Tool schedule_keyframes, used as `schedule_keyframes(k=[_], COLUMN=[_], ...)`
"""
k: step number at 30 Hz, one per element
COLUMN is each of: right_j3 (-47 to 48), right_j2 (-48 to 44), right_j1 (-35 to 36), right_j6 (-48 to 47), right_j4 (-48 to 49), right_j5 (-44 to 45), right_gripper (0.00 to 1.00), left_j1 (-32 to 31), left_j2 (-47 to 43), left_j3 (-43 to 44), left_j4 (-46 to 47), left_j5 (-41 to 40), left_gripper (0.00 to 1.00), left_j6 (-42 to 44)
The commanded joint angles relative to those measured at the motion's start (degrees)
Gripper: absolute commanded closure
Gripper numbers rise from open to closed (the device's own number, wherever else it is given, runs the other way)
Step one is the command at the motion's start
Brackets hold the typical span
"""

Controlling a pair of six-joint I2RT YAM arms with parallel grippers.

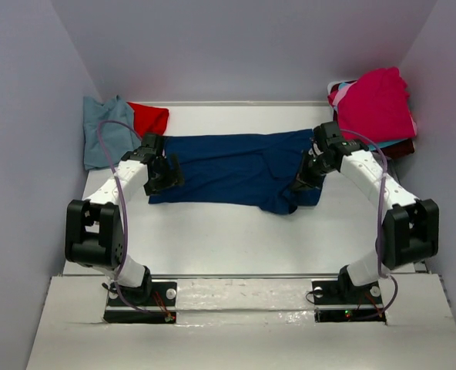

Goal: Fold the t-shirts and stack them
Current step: Fold the tshirt

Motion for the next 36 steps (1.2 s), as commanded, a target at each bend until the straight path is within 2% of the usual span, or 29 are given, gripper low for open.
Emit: schedule_keyframes(k=[1, 8, 20, 36], right_j3=[3.9, 12.2, 31.6, 40.8], right_j2=[5.2, 14.7, 27.8, 35.4], right_j1=[0.5, 0.5, -1.8, -7.5], right_j6=[-0.6, -0.6, -0.5, -0.9], right_j4=[0.3, 0.7, -5.9, -9.1], right_j5=[2.6, 6.2, 12.8, 15.5], right_gripper=[0.92, 0.92, 0.93, 0.93], left_j1=[0.1, 0.1, 0.1, 0.1], left_j2=[-0.5, -0.4, -0.1, 3.0], left_j3=[0.3, -0.3, -0.2, 3.1], left_j4=[0.4, 0.5, 0.4, -0.4], left_j5=[0.3, 0.5, 0.1, 0.0], left_gripper=[0.13, 0.13, 0.13, 0.13], left_j6=[0.9, 1.5, 2.3, 2.9])
